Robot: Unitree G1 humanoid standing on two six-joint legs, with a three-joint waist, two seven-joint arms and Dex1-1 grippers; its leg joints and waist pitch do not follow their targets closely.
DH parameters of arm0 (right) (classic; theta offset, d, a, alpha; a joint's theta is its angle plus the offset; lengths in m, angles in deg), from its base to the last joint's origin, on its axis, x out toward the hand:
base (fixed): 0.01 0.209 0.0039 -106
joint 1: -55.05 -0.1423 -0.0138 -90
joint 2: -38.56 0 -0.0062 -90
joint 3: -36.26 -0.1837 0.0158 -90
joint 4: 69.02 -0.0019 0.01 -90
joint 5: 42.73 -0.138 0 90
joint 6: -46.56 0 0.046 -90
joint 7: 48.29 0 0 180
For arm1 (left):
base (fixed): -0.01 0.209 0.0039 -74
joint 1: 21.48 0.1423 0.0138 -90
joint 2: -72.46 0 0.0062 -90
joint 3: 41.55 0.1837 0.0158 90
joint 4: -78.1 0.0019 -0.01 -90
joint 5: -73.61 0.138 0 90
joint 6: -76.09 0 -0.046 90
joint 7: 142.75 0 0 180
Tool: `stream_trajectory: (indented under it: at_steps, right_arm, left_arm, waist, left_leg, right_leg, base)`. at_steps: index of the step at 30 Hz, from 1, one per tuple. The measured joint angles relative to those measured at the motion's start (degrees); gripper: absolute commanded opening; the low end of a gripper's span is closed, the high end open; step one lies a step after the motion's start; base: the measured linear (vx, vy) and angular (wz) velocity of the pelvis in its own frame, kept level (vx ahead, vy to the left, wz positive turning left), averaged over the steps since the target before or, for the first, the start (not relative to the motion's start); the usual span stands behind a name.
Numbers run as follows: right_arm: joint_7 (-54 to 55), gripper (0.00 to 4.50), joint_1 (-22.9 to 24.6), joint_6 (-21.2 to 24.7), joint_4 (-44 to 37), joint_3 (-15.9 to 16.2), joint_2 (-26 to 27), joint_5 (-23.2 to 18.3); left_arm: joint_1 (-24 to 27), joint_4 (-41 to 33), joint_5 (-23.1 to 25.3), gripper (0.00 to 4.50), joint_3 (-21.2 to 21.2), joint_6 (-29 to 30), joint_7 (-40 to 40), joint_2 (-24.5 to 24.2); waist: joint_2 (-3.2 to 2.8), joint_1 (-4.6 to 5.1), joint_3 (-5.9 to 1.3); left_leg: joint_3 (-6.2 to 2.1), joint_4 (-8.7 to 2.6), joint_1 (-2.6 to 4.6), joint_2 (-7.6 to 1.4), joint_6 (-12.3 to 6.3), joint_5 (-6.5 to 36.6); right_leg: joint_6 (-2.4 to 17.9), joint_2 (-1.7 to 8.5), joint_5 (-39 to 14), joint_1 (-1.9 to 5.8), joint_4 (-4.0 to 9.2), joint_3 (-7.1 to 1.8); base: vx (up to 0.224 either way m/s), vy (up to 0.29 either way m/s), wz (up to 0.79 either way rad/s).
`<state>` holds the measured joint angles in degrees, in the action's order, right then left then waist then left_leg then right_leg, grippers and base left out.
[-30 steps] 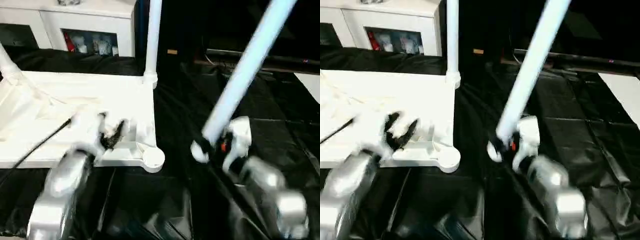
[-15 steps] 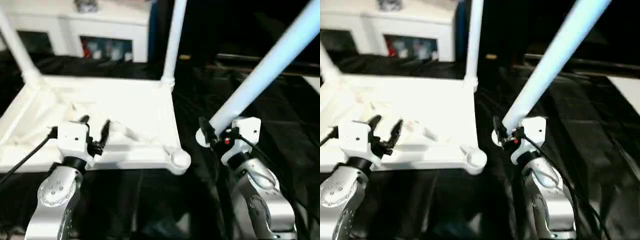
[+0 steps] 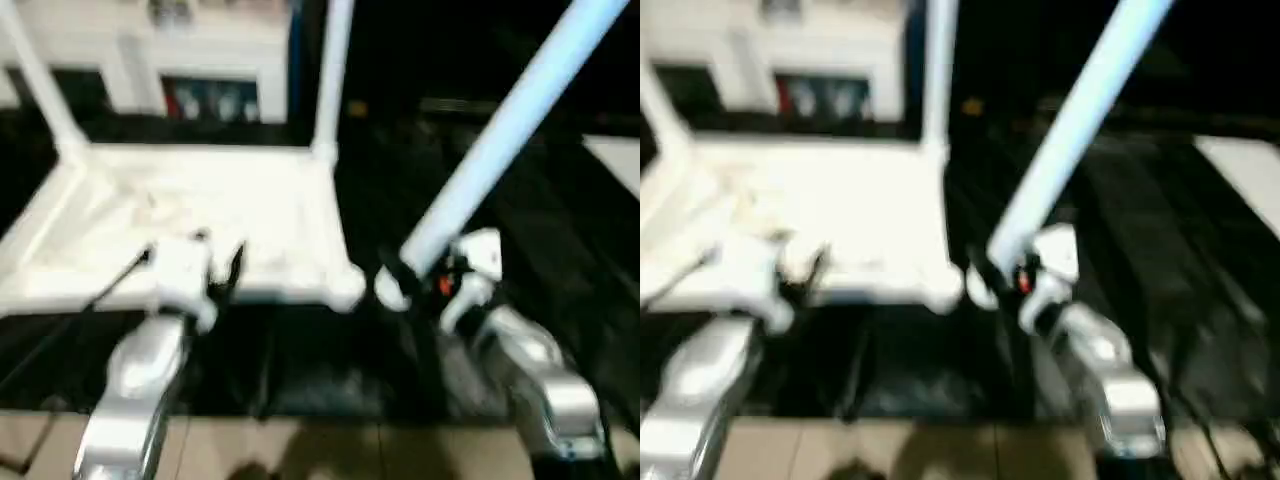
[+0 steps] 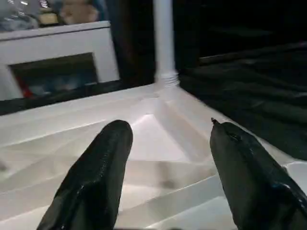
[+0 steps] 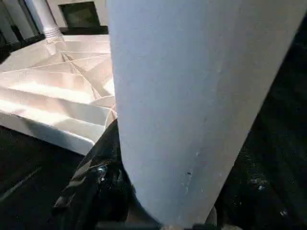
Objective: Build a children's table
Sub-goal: Move to table
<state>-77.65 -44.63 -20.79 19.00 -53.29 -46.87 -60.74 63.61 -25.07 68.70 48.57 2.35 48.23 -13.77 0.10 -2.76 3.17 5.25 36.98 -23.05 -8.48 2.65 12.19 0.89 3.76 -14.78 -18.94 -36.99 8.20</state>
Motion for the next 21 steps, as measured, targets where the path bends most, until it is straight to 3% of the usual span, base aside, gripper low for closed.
stream_trajectory:
  at_steps: [3,4,6,7,8,9,10,11,12,13,14,15,16,17,19,20,21]
  right_arm:
    - [0.26,1.90,-1.74,-0.36,-0.03,0.05,-0.87,1.04]
    - [0.37,1.90,-1.68,-0.58,-0.04,0.27,-1.03,1.79]
    - [0.54,1.90,-1.52,-0.87,0.02,1.54,-1.14,3.10]
    - [0.52,1.90,-1.52,-1.08,0.02,2.33,-1.01,3.50]
    - [0.47,1.90,-1.53,-1.38,0.02,3.30,-0.61,4.03]
    - [0.52,1.90,-1.56,-1.62,0.07,4.50,0.38,4.19]
    - [0.58,1.90,-1.57,-1.62,0.22,5.18,1.31,4.17]
    - [0.71,1.90,-1.75,-1.56,0.25,5.62,2.07,4.00]
    - [0.82,1.90,-2.24,-1.52,0.25,5.60,2.22,3.87]
    - [0.88,1.90,-2.64,-1.51,0.26,5.41,2.07,3.81]
    - [0.83,1.90,-2.99,-1.51,0.29,5.12,1.53,3.78]
    - [0.83,1.90,-3.00,-1.52,0.37,4.54,1.01,3.80]
    - [0.85,1.90,-2.83,-1.51,0.66,3.92,0.60,3.82]
    - [0.89,1.90,-2.16,-1.49,1.14,3.22,0.40,3.83]
    - [1.20,1.90,-1.98,-1.49,1.16,2.72,0.14,3.93]
    - [1.39,1.90,-2.00,-1.41,1.23,2.18,0.11,3.90]
    - [1.39,1.90,-2.01,-1.20,1.44,2.09,0.30,3.84]
  left_arm:
    - [0.02,-0.01,0.07,2.99,-0.07,0.43,-1.07,1.35]
    - [-0.01,-0.01,0.47,2.99,0.04,0.51,-1.68,1.48]
    - [-0.10,0.03,1.58,2.99,0.27,0.64,-2.76,1.54]
    - [-0.13,0.10,1.80,2.99,0.21,0.65,-3.14,1.54]
    - [-0.21,0.30,1.93,2.99,0.06,0.66,-3.38,1.50]
    - [-0.21,0.80,2.18,2.99,-0.34,0.68,-3.73,1.30]
    - [-0.19,1.28,2.31,2.99,-0.74,0.76,-3.82,1.04]
    - [-0.21,1.51,2.26,2.99,-1.46,0.78,-3.85,0.94]
    - [-0.20,1.53,2.24,2.99,-2.12,0.79,-3.93,0.94]
    - [-0.16,1.55,2.16,2.99,-2.96,0.83,-4.26,1.05]
    - [0.01,1.55,2.09,2.99,-3.82,1.02,-4.71,1.36]
    - [0.05,1.54,2.08,2.99,-3.87,1.11,-5.04,1.88]
    - [0.06,1.58,2.07,2.99,-3.49,1.32,-5.00,1.91]
    - [0.08,1.65,2.08,2.99,-2.30,1.51,-4.82,1.87]
    - [-0.37,1.67,1.91,2.99,-1.82,1.46,-4.16,1.62]
    - [-1.41,2.57,1.59,2.99,-1.62,1.37,-3.28,1.16]
    - [-2.30,3.86,1.31,2.99,-1.54,1.38,-2.43,0.66]
  waist:
    - [0.56,0.81,0.04]
    - [0.76,0.83,0.10]
    - [0.66,0.85,0.09]
    - [0.54,0.94,0.02]
    - [0.29,1.00,0.01]
    - [-0.05,1.21,0.16]
    - [-0.29,1.24,0.41]
    - [0.28,1.05,0.32]
    - [0.78,0.66,0.20]
    - [1.19,0.40,0.09]
    - [2.13,0.04,-0.28]
    - [2.27,-0.74,-0.30]
    - [2.64,-1.96,-0.19]
    - [3.30,-2.73,-0.25]
    - [2.92,-3.29,-0.39]
    - [2.38,-3.44,-0.33]
    - [2.40,-3.45,-0.30]
  left_leg:
    - [0.57,-0.65,0.25,-0.05,0.07,-0.03]
    - [0.39,-0.93,0.20,0.13,0.08,-0.04]
    - [-0.87,-1.24,-0.54,0.35,0.07,-0.07]
    - [-1.80,-1.32,-1.15,0.54,0.05,-0.36]
    - [-2.95,-1.54,-1.26,0.65,0.27,-1.29]
    - [-5.15,-1.62,-1.33,1.26,0.46,-2.99]
    - [-7.29,-1.77,-1.22,2.14,0.67,-3.11]
    - [-8.95,-2.24,-1.03,3.08,1.34,-3.43]
    - [-8.68,-2.58,-0.95,2.85,1.83,-3.72]
    - [-8.31,-2.86,-0.96,2.55,2.02,-3.85]
    - [-7.89,-3.70,-0.81,2.26,1.92,-3.81]
    - [-6.61,-3.64,-1.00,2.01,0.40,-2.90]
    - [-4.23,-1.48,-1.53,1.47,-1.76,-1.90]
    - [-1.92,0.16,-1.13,1.64,-2.02,-1.75]
    - [-0.25,-0.84,0.63,1.91,-1.97,-1.77]
    - [-0.27,-1.97,1.21,1.72,-0.79,-0.97]
    - [-0.10,-2.05,1.00,1.01,-0.54,-1.15]
  right_leg:
    - [0.17,0.07,0.25,-0.12,0.08,-0.26]
    - [0.17,0.35,0.25,0.00,0.16,0.20]
    - [0.25,1.08,0.30,0.17,0.79,2.45]
    - [0.31,1.24,0.33,0.28,1.08,3.61]
    - [0.41,1.02,0.35,0.36,1.06,4.18]
    - [0.84,-0.26,-0.06,0.61,0.70,3.50]
    - [2.49,-1.38,-1.12,0.62,-0.59,1.87]
    - [5.14,-2.65,-2.96,0.03,-2.71,-1.42]
    - [5.37,-2.86,-3.95,-0.31,-4.07,-2.92]
    - [4.02,-2.89,-4.41,-0.64,-4.44,-3.90]
    - [2.68,-3.03,-4.31,-0.85,-4.35,-4.15]
    - [2.96,-3.17,-3.95,-0.84,-3.95,-4.10]
    - [3.05,-3.19,-3.64,-0.83,-3.71,-4.21]
    - [2.52,-3.20,-3.13,-0.83,-3.35,-4.46]
    - [2.26,-4.01,-2.65,-0.98,-2.40,-4.11]
    - [2.25,-4.62,-2.17,-1.02,-1.71,-3.34]
    - [2.21,-4.86,-1.85,-0.99,-1.23,-2.80]
  base:
    - [-0.048,0.001,-0.10]
    - [-0.058,-0.047,0.05]
    - [-0.006,-0.020,0.13]
    - [0.000,0.000,0.00]
    - [0.025,-0.058,0.41]
    - [0.038,-0.078,0.48]
    - [0.038,-0.078,0.48]
    - [0.029,-0.131,0.53]
    - [0.029,-0.212,0.48]
    - [0.029,-0.212,0.48]
    - [0.016,-0.261,0.33]
    - [0.039,-0.240,0.12]
    - [0.039,-0.240,0.12]
    - [0.020,-0.204,-0.03]
    - [-0.018,-0.165,-0.01]
    - [-0.018,-0.096,0.05]
    - [-0.036,-0.058,0.13]
